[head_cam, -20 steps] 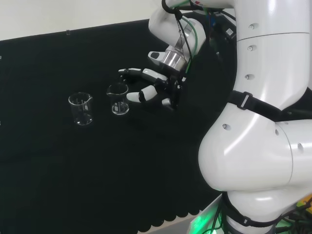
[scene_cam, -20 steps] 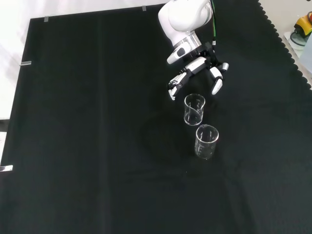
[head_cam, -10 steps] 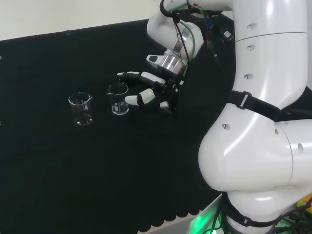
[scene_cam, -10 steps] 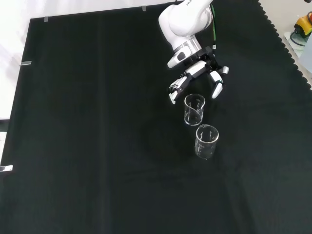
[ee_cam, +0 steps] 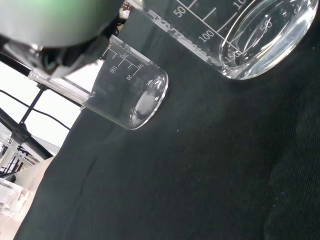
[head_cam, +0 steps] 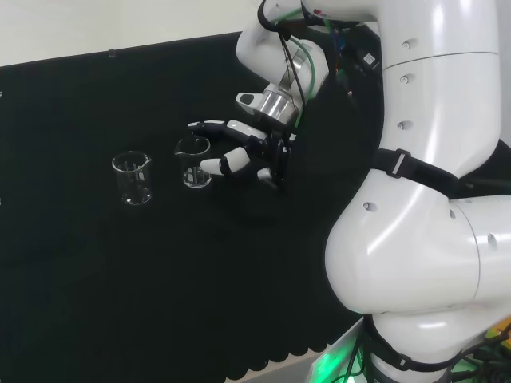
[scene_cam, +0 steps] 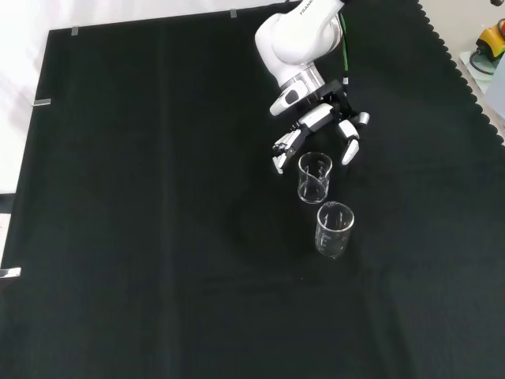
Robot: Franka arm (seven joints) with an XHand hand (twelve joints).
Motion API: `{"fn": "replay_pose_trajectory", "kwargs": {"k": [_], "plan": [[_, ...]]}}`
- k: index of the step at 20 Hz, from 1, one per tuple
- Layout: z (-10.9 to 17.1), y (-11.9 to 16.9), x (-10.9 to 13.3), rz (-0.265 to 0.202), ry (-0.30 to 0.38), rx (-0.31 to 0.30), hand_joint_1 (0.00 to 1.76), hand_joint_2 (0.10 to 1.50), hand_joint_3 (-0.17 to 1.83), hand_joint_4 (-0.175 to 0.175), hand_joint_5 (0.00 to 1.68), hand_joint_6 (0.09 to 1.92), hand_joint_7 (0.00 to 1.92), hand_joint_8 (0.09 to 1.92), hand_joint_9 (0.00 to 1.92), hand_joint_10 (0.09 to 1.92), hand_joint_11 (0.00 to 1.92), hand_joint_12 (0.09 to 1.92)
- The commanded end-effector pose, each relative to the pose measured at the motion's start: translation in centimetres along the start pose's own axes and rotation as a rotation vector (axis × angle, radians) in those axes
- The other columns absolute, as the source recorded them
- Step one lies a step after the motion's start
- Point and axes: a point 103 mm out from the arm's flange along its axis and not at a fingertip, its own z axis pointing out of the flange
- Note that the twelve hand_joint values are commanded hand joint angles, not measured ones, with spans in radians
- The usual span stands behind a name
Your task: Pick up the beaker on the right.
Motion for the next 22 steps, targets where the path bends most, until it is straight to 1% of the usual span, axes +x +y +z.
{"fn": "replay_pose_trajectory", "kwargs": {"k": [1, 5, 9, 13, 16, 22], "plan": [[0.69, 0.62, 0.12, 0.011, 0.008, -0.006, 0.88, 0.28, 1.04, -0.056, 0.32, 0.09, 0.18, 0.62, 0.24, 0.67, 0.00, 1.16], [0.31, 0.39, -0.17, -0.003, 0.015, -0.006, 0.88, 0.28, 1.04, -0.056, 0.32, 0.09, 0.19, 0.62, 0.24, 0.67, 0.00, 1.16], [0.50, 0.65, -0.03, -0.016, 0.009, 0.004, 0.88, 0.28, 1.04, -0.056, 0.33, 0.09, 0.19, 0.62, 0.24, 0.67, 0.00, 1.16], [0.61, 1.00, 0.06, -0.028, 0.002, 0.036, 0.89, 0.28, 1.04, -0.056, 0.34, 0.09, 0.19, 0.62, 0.24, 0.67, 0.00, 1.16], [0.50, 1.12, 0.02, -0.033, 0.009, 0.050, 0.89, 0.28, 1.04, -0.055, 0.34, 0.09, 0.19, 0.62, 0.24, 0.67, 0.00, 1.16], [0.71, 1.30, 0.04, -0.035, 0.007, 0.067, 0.89, 0.28, 1.03, -0.053, 0.36, 0.09, 0.20, 0.62, 0.25, 0.67, 0.00, 1.16]]}}
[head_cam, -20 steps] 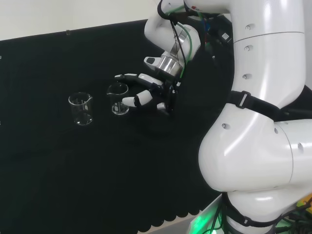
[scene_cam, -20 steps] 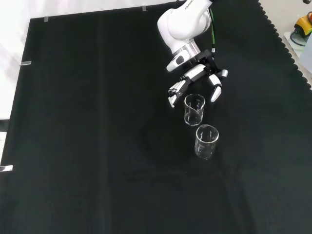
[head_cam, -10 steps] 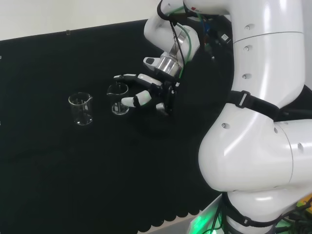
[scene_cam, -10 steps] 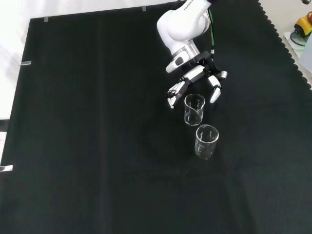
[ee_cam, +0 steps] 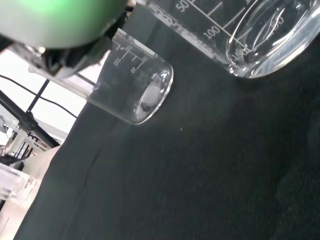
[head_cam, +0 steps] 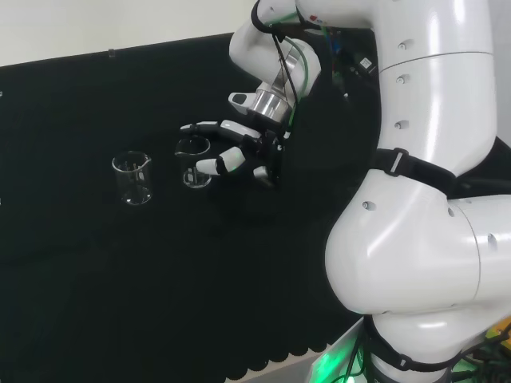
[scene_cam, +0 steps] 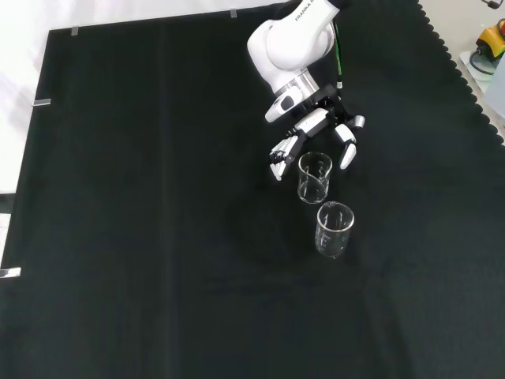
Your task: Pick up the beaker on the right.
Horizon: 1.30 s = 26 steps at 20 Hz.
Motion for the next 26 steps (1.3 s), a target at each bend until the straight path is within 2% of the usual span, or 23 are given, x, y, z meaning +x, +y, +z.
{"fn": "replay_pose_trajectory", "kwargs": {"k": [1, 4, 21, 26], "plan": [[0.3, 0.1, 0.1, -0.004, 0.006, 0.016, 0.89, 0.28, 1.03, -0.053, 0.36, 0.09, 0.20, 0.62, 0.25, 0.67, 0.00, 1.16], [1.1, 0.9, 0.5, 0.007, -0.008, 0.021, 0.89, 0.28, 1.03, -0.051, 0.37, 0.09, 0.21, 0.62, 0.25, 0.67, 0.00, 1.16], [1.5, 1.2, 0.5, 0.021, -0.008, 0.004, 0.91, 0.29, 1.01, -0.049, 0.48, 0.09, 0.28, 0.62, 0.31, 0.66, 0.00, 1.23], [0.8, 0.7, 0.1, 0.016, -0.002, -0.017, 0.94, 0.29, 1.01, -0.046, 0.53, 0.13, 0.30, 0.61, 0.34, 0.65, 0.00, 1.26]]}}
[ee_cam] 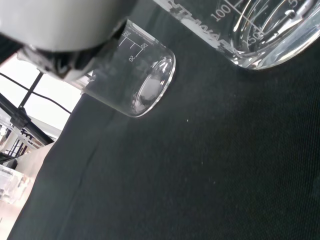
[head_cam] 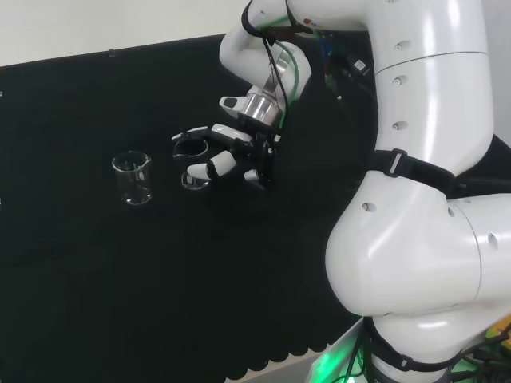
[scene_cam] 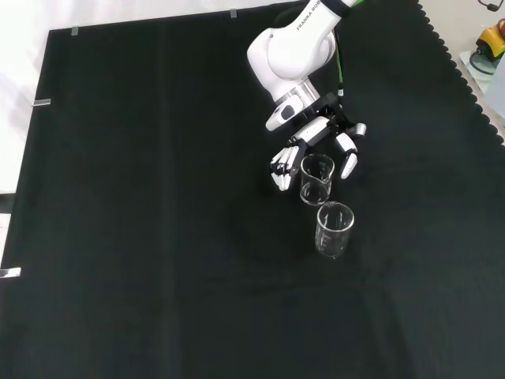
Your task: Pick up the beaker on the right.
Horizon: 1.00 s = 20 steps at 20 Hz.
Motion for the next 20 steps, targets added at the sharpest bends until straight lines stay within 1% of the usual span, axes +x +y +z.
{"fn": "replay_pose_trajectory", "kwargs": {"k": [1, 3, 4, 5, 7, 9, 13, 20], "plan": [[-0.7, -0.5, -0.4, -0.002, 0.004, -0.021, 0.94, 0.30, 1.01, -0.045, 0.53, 0.18, 0.33, 0.60, 0.36, 0.64, 0.00, 1.27], [-0.6, -0.4, -0.5, 0.001, 0.010, -0.023, 0.96, 0.30, 1.01, -0.043, 0.49, 0.39, 0.36, 0.59, 0.39, 0.62, 0.00, 1.29], [0.2, 0.3, 0.0, 0.011, -0.005, -0.014, 0.96, 0.30, 1.01, -0.043, 0.46, 0.50, 0.38, 0.59, 0.40, 0.62, 0.00, 1.30], [0.2, 0.3, 0.0, 0.012, -0.005, -0.011, 0.97, 0.30, 1.02, -0.042, 0.43, 0.59, 0.39, 0.60, 0.41, 0.62, 0.00, 1.31], [0.3, 0.3, 0.0, 0.016, -0.004, -0.008, 0.97, 0.30, 1.02, -0.043, 0.40, 0.70, 0.40, 0.60, 0.42, 0.62, 0.00, 1.32], [0.2, 0.4, 0.0, 0.014, 0.001, -0.005, 0.98, 0.30, 1.02, -0.043, 0.39, 0.73, 0.40, 0.61, 0.43, 0.63, 0.00, 1.33], [-0.5, 0.2, -0.4, 0.003, 0.017, -0.004, 0.98, 0.30, 1.02, -0.044, 0.37, 0.74, 0.40, 0.61, 0.43, 0.63, 0.00, 1.33], [0.1, 0.6, 0.0, -0.014, 0.025, -0.007, 0.98, 0.29, 1.03, -0.046, 0.36, 0.74, 0.40, 0.61, 0.42, 0.63, 0.00, 1.33]]}}
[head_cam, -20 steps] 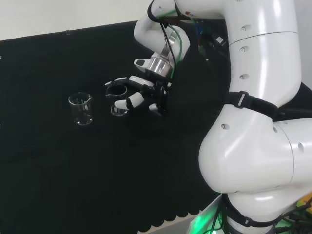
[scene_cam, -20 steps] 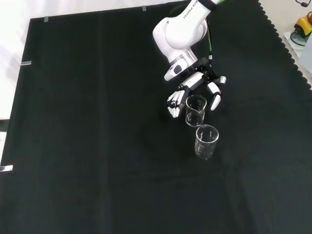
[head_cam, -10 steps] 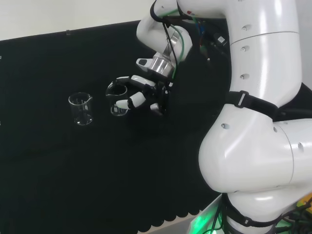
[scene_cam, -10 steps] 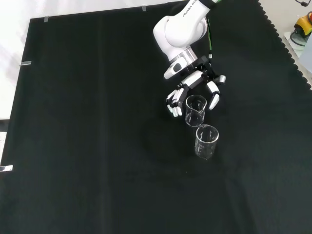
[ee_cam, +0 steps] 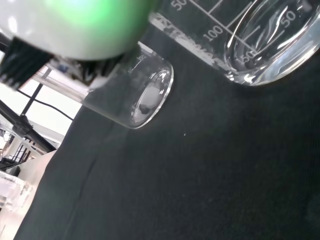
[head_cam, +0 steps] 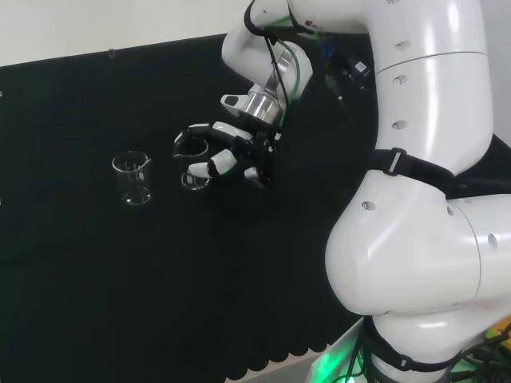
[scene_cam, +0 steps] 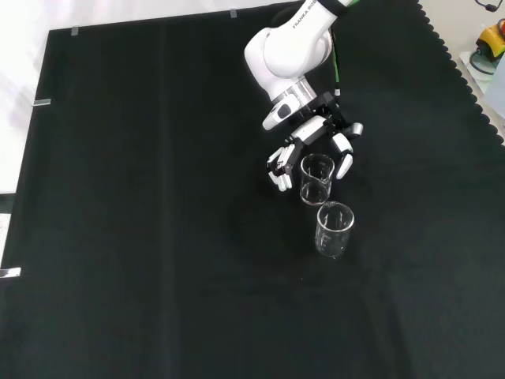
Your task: Pick up the beaker on the right.
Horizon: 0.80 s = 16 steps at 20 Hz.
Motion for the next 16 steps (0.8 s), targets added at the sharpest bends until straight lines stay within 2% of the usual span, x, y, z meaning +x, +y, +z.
{"fn": "replay_pose_trajectory", "kwargs": {"k": [1, 4, 12, 14, 16], "plan": [[0.54, 0.16, 0.21, -0.010, 0.005, 0.003, 0.98, 0.29, 1.03, -0.046, 0.36, 0.75, 0.40, 0.61, 0.42, 0.63, 0.00, 1.33], [1.52, 0.55, 0.20, -0.010, -0.004, 0.024, 0.99, 0.29, 1.03, -0.046, 0.36, 0.75, 0.43, 0.62, 0.45, 0.64, 0.00, 1.34], [0.69, 0.60, 0.48, -0.017, 0.019, 0.003, 1.00, 0.28, 1.05, -0.043, 0.39, 0.77, 0.46, 0.64, 0.48, 0.64, 0.01, 1.34], [0.68, 0.59, 0.45, -0.015, 0.024, -0.008, 1.01, 0.28, 1.06, -0.042, 0.41, 0.83, 0.47, 0.64, 0.49, 0.64, 0.01, 1.34], [0.65, 0.58, 0.44, -0.015, 0.022, -0.017, 1.01, 0.29, 1.06, -0.037, 0.51, 0.96, 0.51, 0.64, 0.52, 0.64, 0.03, 1.34]]}}
